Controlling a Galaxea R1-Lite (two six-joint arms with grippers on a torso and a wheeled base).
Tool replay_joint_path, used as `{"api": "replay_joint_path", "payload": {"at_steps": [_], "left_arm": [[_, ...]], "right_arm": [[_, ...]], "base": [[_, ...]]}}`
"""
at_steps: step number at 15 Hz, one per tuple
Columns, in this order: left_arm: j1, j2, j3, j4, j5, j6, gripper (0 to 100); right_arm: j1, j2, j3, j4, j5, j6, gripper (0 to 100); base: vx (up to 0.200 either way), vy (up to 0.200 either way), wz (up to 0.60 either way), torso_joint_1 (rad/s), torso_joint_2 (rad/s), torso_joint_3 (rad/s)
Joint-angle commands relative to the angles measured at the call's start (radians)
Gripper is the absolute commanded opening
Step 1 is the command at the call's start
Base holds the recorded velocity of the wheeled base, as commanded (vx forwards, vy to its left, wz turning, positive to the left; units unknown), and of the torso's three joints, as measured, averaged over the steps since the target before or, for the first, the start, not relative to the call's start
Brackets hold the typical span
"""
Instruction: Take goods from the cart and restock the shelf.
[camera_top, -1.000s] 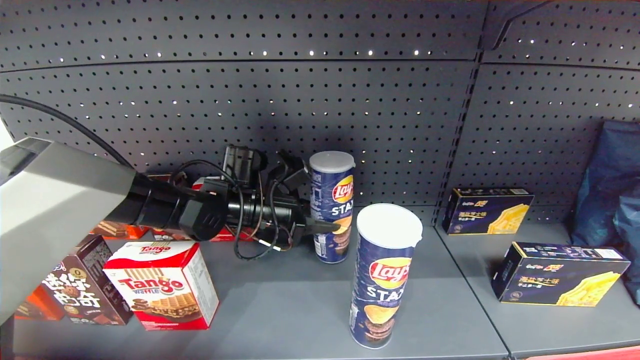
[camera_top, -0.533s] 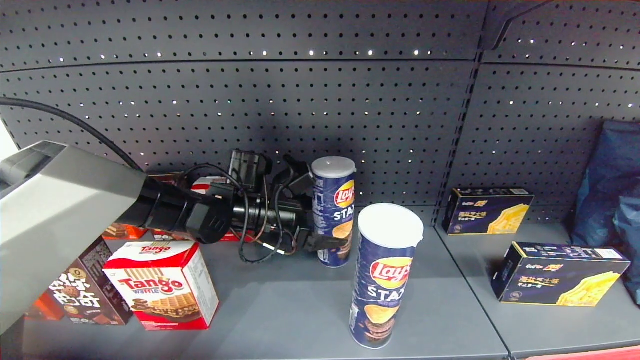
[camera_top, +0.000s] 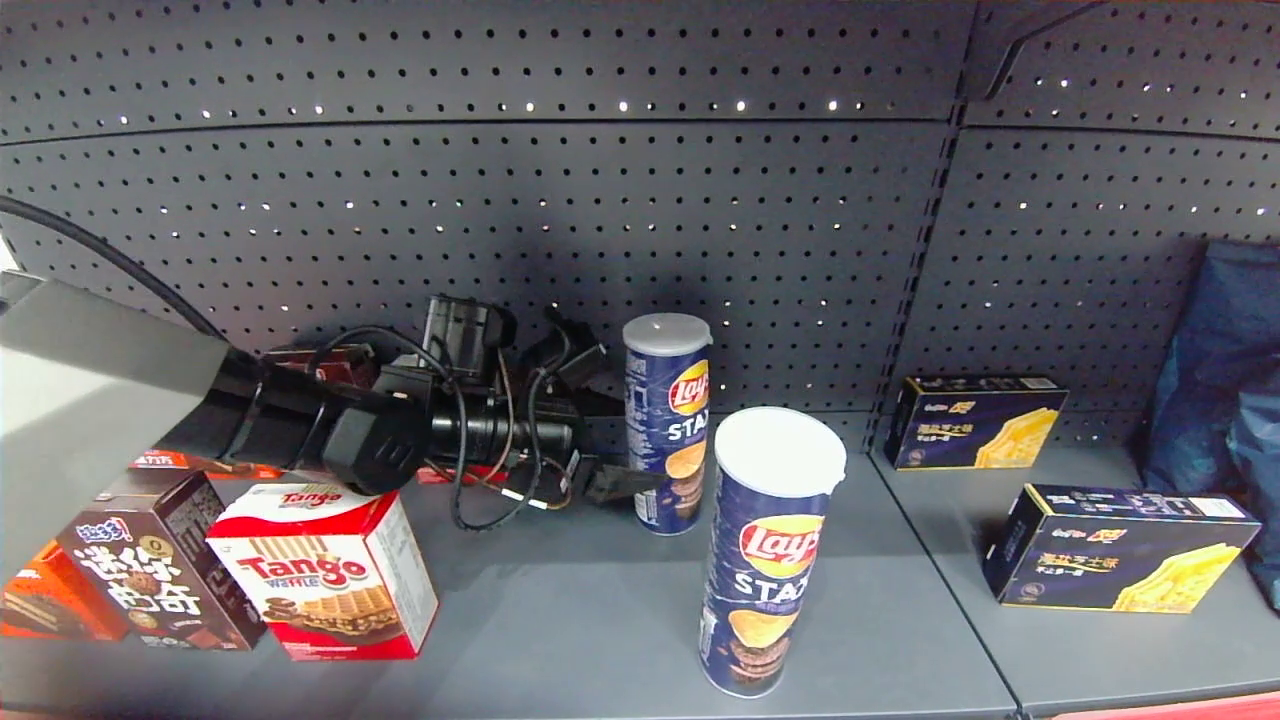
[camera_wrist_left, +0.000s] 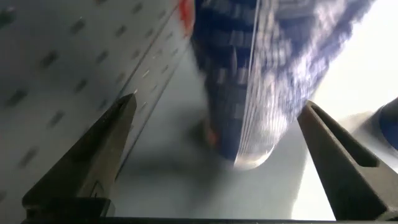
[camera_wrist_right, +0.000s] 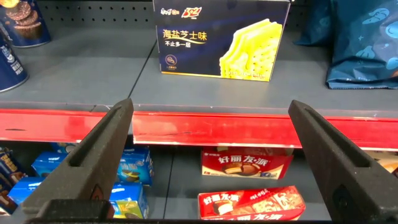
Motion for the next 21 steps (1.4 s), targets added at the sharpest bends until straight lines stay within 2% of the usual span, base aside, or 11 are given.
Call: {"api": "replay_joint_path", "payload": {"at_steps": [1, 5, 10, 21], "left_arm": [[0.011, -0.065, 0.042, -0.002, 0.010, -0.001, 100], [0.011, -0.074, 0.051, -0.003, 0.011, 0.001, 100], [0.011, -0.065, 0.044, -0.071, 0.111, -0.013, 100], [0.045, -0.060, 0.047, -0.080, 0.117, -0.010, 100]], "right_arm": [[0.001, 0.001, 0.000, 0.000, 0.000, 0.000, 100], [0.001, 0.001, 0.000, 0.000, 0.000, 0.000, 100], [0.000, 0.001, 0.000, 0.000, 0.000, 0.000, 100], [0.001, 0.001, 0.000, 0.000, 0.000, 0.000, 100]], "base": [[0.000, 0.000, 0.00, 0.000, 0.00, 0.000], [0.000, 0.000, 0.00, 0.000, 0.00, 0.000], [0.000, 0.000, 0.00, 0.000, 0.00, 0.000], [0.000, 0.000, 0.00, 0.000, 0.00, 0.000]]}}
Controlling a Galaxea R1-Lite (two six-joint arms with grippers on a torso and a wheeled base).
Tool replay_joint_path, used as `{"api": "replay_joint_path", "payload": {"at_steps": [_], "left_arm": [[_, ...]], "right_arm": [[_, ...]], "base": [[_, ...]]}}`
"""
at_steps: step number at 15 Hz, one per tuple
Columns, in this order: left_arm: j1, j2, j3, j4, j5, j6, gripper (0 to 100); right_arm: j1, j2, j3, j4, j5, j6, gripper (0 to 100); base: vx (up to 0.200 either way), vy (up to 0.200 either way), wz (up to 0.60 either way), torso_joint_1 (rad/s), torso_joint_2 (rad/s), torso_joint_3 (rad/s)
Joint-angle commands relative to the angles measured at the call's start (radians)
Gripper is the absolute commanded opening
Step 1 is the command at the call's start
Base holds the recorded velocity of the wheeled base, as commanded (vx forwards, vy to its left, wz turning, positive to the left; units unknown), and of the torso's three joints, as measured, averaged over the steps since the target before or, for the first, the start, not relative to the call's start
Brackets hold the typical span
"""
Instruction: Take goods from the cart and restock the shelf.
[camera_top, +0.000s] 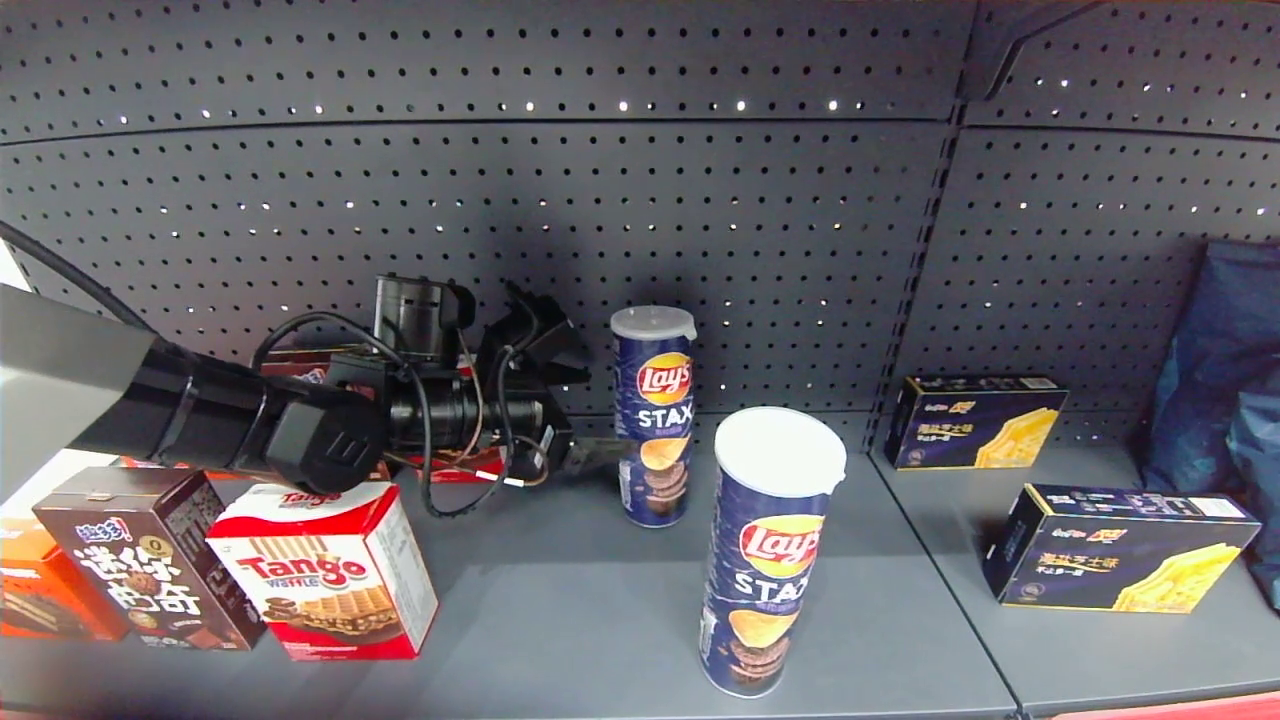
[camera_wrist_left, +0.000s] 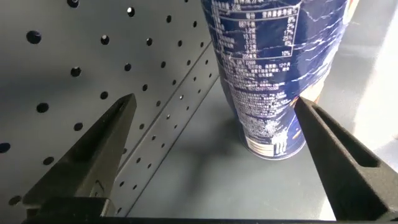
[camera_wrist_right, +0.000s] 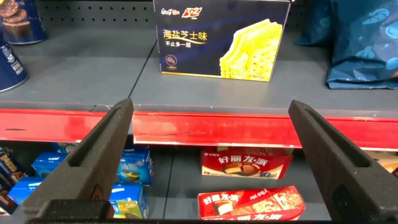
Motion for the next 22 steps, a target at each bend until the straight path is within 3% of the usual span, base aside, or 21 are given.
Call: {"api": "replay_joint_path", "payload": {"at_steps": [1, 8, 9, 10, 11, 14, 15, 17, 19, 20, 21, 22], "left_arm": [[0.003, 0.004, -0.005, -0.001, 0.000, 0.000, 100], [-0.008, -0.104, 0.009, -0.027, -0.002, -0.005, 100], [-0.008, -0.121, 0.012, -0.027, -0.002, -0.015, 100], [-0.008, -0.153, 0.016, -0.025, 0.006, -0.049, 100], [-0.012, -0.191, 0.024, -0.011, 0.060, -0.086, 100], [-0.054, -0.274, 0.035, 0.105, 0.235, -0.124, 100], [-0.066, -0.286, 0.036, 0.151, 0.359, -0.132, 100], [-0.080, -0.285, 0.035, 0.151, 0.457, -0.130, 100], [-0.094, -0.279, 0.038, 0.151, 0.518, -0.124, 100], [-0.104, -0.266, 0.055, 0.154, 0.609, -0.112, 100], [-0.104, -0.266, 0.055, 0.154, 0.609, -0.112, 100], [-0.121, -0.259, 0.085, 0.154, 0.653, -0.064, 100]], "right_arm": [[0.001, 0.001, 0.000, 0.000, 0.000, 0.000, 100], [0.001, 0.001, 0.000, 0.000, 0.000, 0.000, 100], [0.001, 0.001, 0.000, 0.000, 0.000, 0.000, 100], [0.001, 0.001, 0.000, 0.000, 0.000, 0.000, 100], [0.001, 0.001, 0.000, 0.000, 0.000, 0.000, 100], [0.001, 0.001, 0.000, 0.000, 0.000, 0.000, 100], [0.001, 0.001, 0.000, 0.000, 0.000, 0.000, 100], [0.001, 0.001, 0.000, 0.000, 0.000, 0.000, 100], [0.000, 0.001, 0.000, 0.000, 0.000, 0.000, 100], [0.000, 0.001, 0.000, 0.000, 0.000, 0.000, 100], [0.000, 0.001, 0.000, 0.000, 0.000, 0.000, 100], [0.001, 0.001, 0.000, 0.000, 0.000, 0.000, 100]], "base": [[0.000, 0.000, 0.00, 0.000, 0.00, 0.000], [0.000, 0.000, 0.00, 0.000, 0.00, 0.000], [0.000, 0.000, 0.00, 0.000, 0.00, 0.000], [0.000, 0.000, 0.00, 0.000, 0.00, 0.000], [0.000, 0.000, 0.00, 0.000, 0.00, 0.000], [0.000, 0.000, 0.00, 0.000, 0.00, 0.000], [0.000, 0.000, 0.00, 0.000, 0.00, 0.000], [0.000, 0.000, 0.00, 0.000, 0.00, 0.000], [0.000, 0.000, 0.00, 0.000, 0.00, 0.000], [0.000, 0.000, 0.00, 0.000, 0.00, 0.000], [0.000, 0.000, 0.00, 0.000, 0.00, 0.000], [0.000, 0.000, 0.00, 0.000, 0.00, 0.000]]}}
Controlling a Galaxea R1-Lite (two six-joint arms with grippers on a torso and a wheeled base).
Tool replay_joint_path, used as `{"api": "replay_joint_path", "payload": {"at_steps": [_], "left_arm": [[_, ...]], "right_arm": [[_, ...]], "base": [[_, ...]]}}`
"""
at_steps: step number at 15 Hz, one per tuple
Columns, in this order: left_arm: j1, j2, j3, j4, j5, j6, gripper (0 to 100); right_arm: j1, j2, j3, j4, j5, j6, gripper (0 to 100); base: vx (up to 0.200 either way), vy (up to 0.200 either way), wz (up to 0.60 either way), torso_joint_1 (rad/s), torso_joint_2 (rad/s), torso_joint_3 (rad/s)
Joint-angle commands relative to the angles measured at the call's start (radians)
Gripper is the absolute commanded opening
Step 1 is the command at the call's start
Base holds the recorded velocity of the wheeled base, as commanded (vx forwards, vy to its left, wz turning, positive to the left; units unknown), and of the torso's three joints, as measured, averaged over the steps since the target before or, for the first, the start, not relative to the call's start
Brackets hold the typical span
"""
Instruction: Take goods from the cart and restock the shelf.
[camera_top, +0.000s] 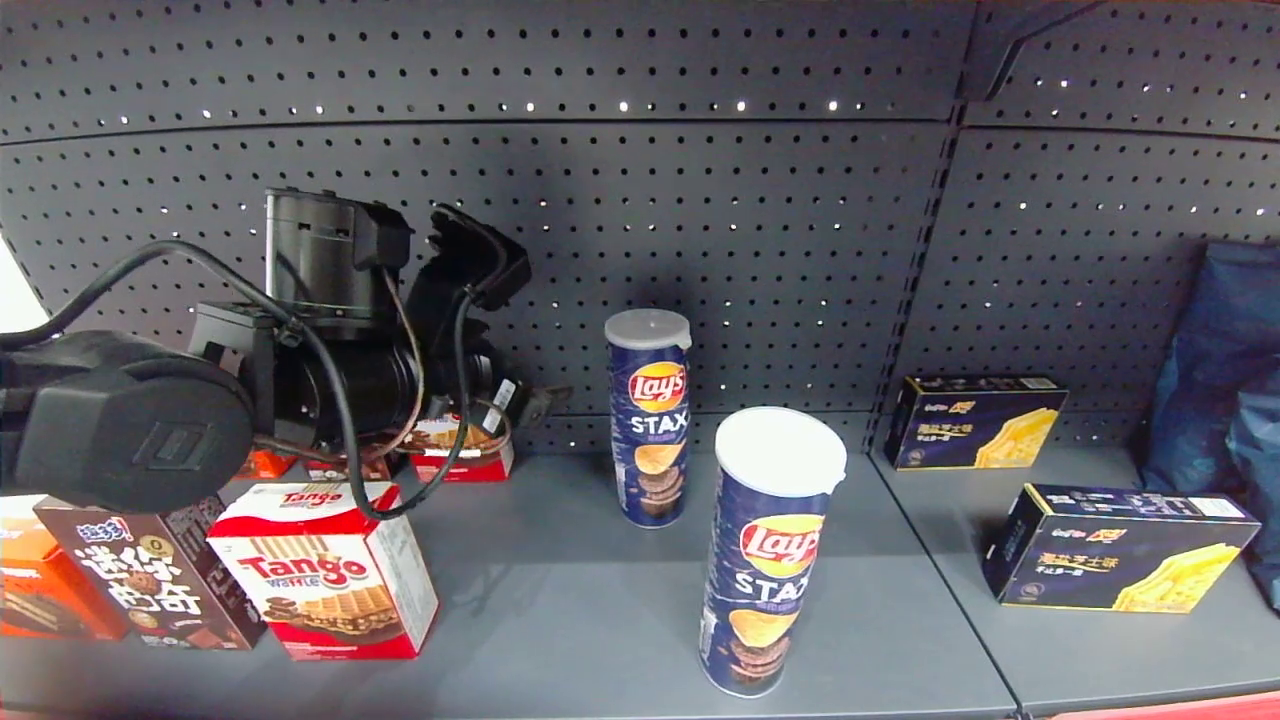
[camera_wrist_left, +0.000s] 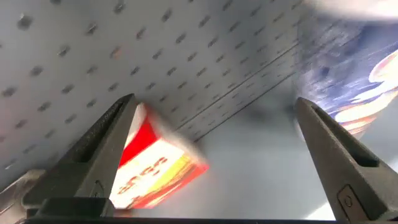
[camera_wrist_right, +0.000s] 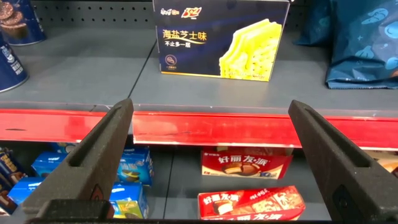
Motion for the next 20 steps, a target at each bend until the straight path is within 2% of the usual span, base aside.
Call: {"api": "replay_joint_path", "payload": {"at_steps": [1, 2, 3, 4, 7, 10, 15, 20], "left_arm": [[-0.015, 0.010, 0.023, -0.001, 0.011, 0.011, 100], [-0.021, 0.013, 0.063, -0.001, 0.040, 0.028, 100], [-0.021, 0.013, 0.063, -0.001, 0.040, 0.028, 100], [-0.044, 0.030, 0.083, -0.010, 0.060, 0.019, 100], [-0.058, 0.061, 0.084, -0.038, 0.078, -0.001, 100], [-0.061, 0.107, 0.083, -0.072, 0.097, -0.035, 100], [-0.073, 0.159, 0.069, -0.090, 0.103, -0.065, 100], [-0.091, 0.184, 0.051, -0.102, 0.103, -0.070, 100]], "right_arm": [[0.000, 0.001, 0.000, 0.000, 0.000, 0.000, 100], [0.002, 0.001, 0.000, 0.000, 0.000, 0.000, 100], [0.002, 0.001, 0.000, 0.000, 0.000, 0.000, 100], [0.002, 0.001, 0.000, 0.000, 0.000, 0.000, 100], [0.000, 0.001, 0.000, 0.000, 0.000, 0.000, 100], [0.002, 0.001, 0.000, 0.000, 0.000, 0.000, 100], [0.000, 0.001, 0.000, 0.000, 0.000, 0.000, 100], [0.000, 0.001, 0.000, 0.000, 0.000, 0.000, 100]], "base": [[0.000, 0.000, 0.00, 0.000, 0.00, 0.000], [0.000, 0.000, 0.00, 0.000, 0.00, 0.000], [0.000, 0.000, 0.00, 0.000, 0.00, 0.000], [0.000, 0.000, 0.00, 0.000, 0.00, 0.000], [0.000, 0.000, 0.00, 0.000, 0.00, 0.000], [0.000, 0.000, 0.00, 0.000, 0.00, 0.000], [0.000, 0.000, 0.00, 0.000, 0.00, 0.000], [0.000, 0.000, 0.00, 0.000, 0.00, 0.000]]}}
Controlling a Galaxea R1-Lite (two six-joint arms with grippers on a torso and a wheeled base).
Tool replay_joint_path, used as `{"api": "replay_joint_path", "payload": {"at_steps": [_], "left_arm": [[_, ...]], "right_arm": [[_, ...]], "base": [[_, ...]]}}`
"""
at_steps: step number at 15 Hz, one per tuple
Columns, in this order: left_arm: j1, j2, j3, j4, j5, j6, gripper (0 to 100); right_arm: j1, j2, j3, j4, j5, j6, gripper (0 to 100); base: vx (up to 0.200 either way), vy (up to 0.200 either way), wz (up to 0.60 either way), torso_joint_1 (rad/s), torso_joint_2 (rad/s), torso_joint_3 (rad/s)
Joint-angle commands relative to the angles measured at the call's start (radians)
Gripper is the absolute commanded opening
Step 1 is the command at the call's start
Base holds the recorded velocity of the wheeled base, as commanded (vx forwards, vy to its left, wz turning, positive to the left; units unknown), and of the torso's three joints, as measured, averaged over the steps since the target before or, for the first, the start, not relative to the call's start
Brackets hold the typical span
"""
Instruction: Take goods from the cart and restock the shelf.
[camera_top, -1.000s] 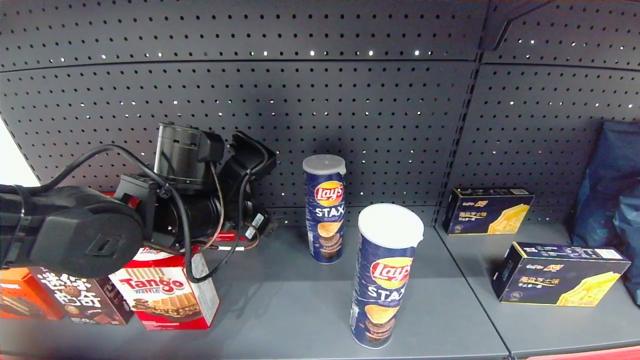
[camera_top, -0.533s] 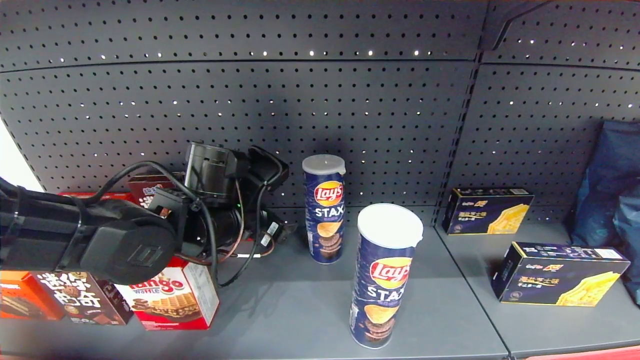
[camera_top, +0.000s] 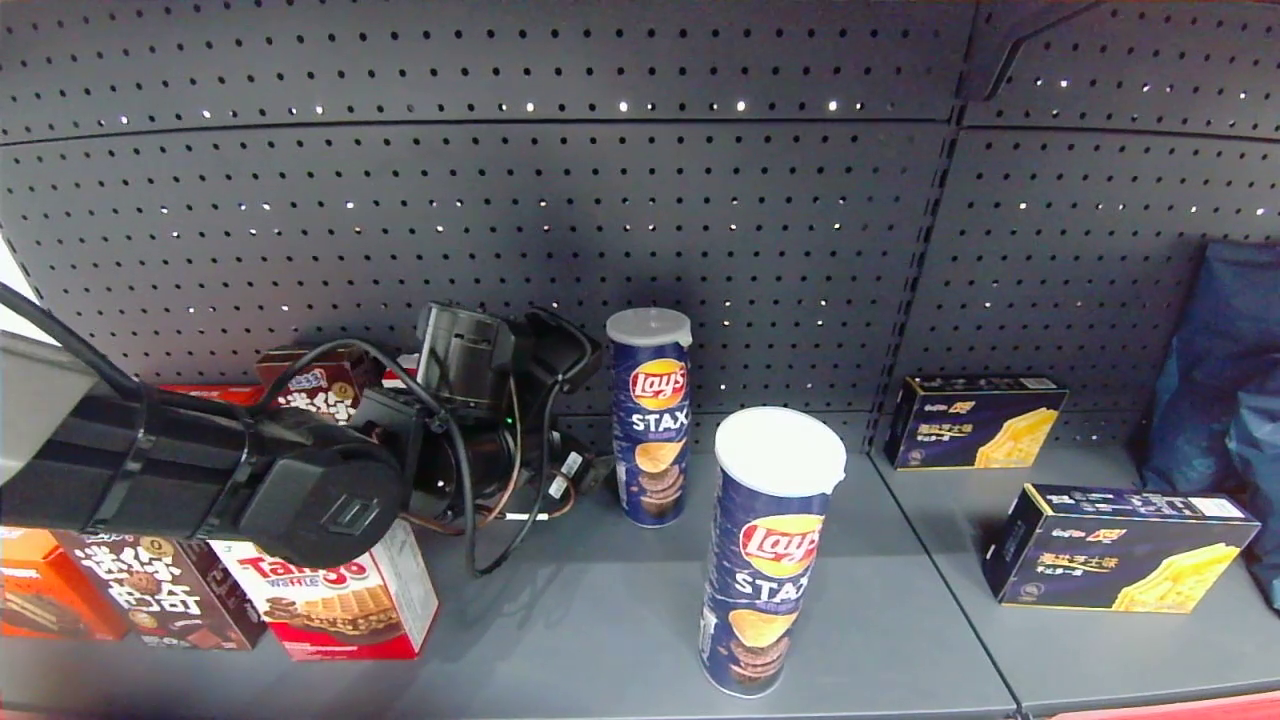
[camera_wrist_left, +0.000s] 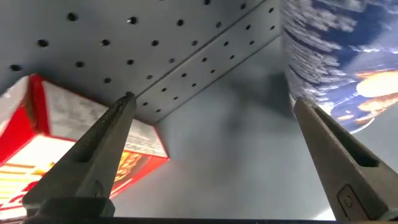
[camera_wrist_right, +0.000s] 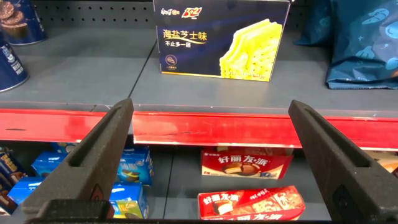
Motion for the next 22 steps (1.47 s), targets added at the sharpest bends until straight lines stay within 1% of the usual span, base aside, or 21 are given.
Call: {"api": "replay_joint_path", "payload": {"at_steps": [1, 7, 8, 10, 12, 13, 14, 15, 16, 17, 18, 19, 20, 22], "left_arm": [[-0.012, 0.015, -0.007, 0.001, 0.001, 0.000, 100], [-0.032, 0.042, -0.020, 0.001, -0.001, -0.002, 100], [-0.043, 0.041, -0.020, 0.001, 0.001, -0.014, 100], [-0.041, 0.035, -0.011, 0.001, 0.001, -0.020, 100], [-0.029, 0.015, -0.004, 0.001, 0.002, -0.019, 100], [0.002, -0.010, 0.010, 0.001, 0.007, -0.017, 100], [0.006, -0.017, 0.013, 0.001, 0.005, -0.019, 100], [0.031, -0.031, 0.016, 0.001, 0.005, -0.022, 100], [0.042, -0.031, 0.013, 0.001, 0.005, -0.023, 100], [0.046, -0.030, 0.004, -0.001, 0.005, -0.046, 100], [0.045, -0.020, 0.003, -0.012, 0.005, -0.079, 100], [0.042, -0.002, 0.006, -0.036, 0.002, -0.099, 100], [0.040, 0.015, 0.004, -0.052, 0.001, -0.106, 100], [0.037, 0.035, 0.004, -0.059, 0.001, -0.108, 100]], "right_arm": [[0.001, 0.001, 0.000, 0.000, 0.001, 0.000, 100], [0.001, 0.001, 0.000, 0.000, 0.001, 0.000, 100], [0.000, 0.001, 0.000, 0.000, 0.001, 0.000, 100], [0.000, 0.001, 0.000, 0.000, 0.001, 0.000, 100], [0.001, 0.001, 0.000, 0.000, 0.001, 0.000, 100], [0.000, 0.001, 0.000, 0.000, 0.001, 0.000, 100], [0.001, 0.001, 0.000, 0.000, 0.001, 0.000, 100], [0.000, 0.001, 0.000, 0.000, 0.001, 0.000, 100], [0.001, 0.001, 0.000, 0.000, 0.001, 0.000, 100], [0.000, 0.001, 0.000, 0.000, 0.001, 0.000, 100], [0.000, 0.001, 0.000, 0.000, 0.001, 0.000, 100], [0.000, 0.001, 0.000, 0.000, 0.001, 0.000, 100], [0.001, 0.001, 0.000, 0.000, 0.001, 0.000, 100], [0.000, 0.001, 0.000, 0.000, 0.001, 0.000, 100]], "base": [[0.000, 0.000, 0.00, 0.000, 0.00, 0.000], [0.000, 0.000, 0.00, 0.000, 0.00, 0.000], [0.000, 0.000, 0.00, 0.000, 0.00, 0.000], [0.000, 0.000, 0.00, 0.000, 0.00, 0.000], [0.000, 0.000, 0.00, 0.000, 0.00, 0.000], [0.000, 0.000, 0.00, 0.000, 0.00, 0.000], [0.000, 0.000, 0.00, 0.000, 0.00, 0.000], [0.000, 0.000, 0.00, 0.000, 0.00, 0.000], [0.000, 0.000, 0.00, 0.000, 0.00, 0.000], [0.000, 0.000, 0.00, 0.000, 0.00, 0.000], [0.000, 0.000, 0.00, 0.000, 0.00, 0.000], [0.000, 0.000, 0.00, 0.000, 0.00, 0.000], [0.000, 0.000, 0.00, 0.000, 0.00, 0.000], [0.000, 0.000, 0.00, 0.000, 0.00, 0.000]]}}
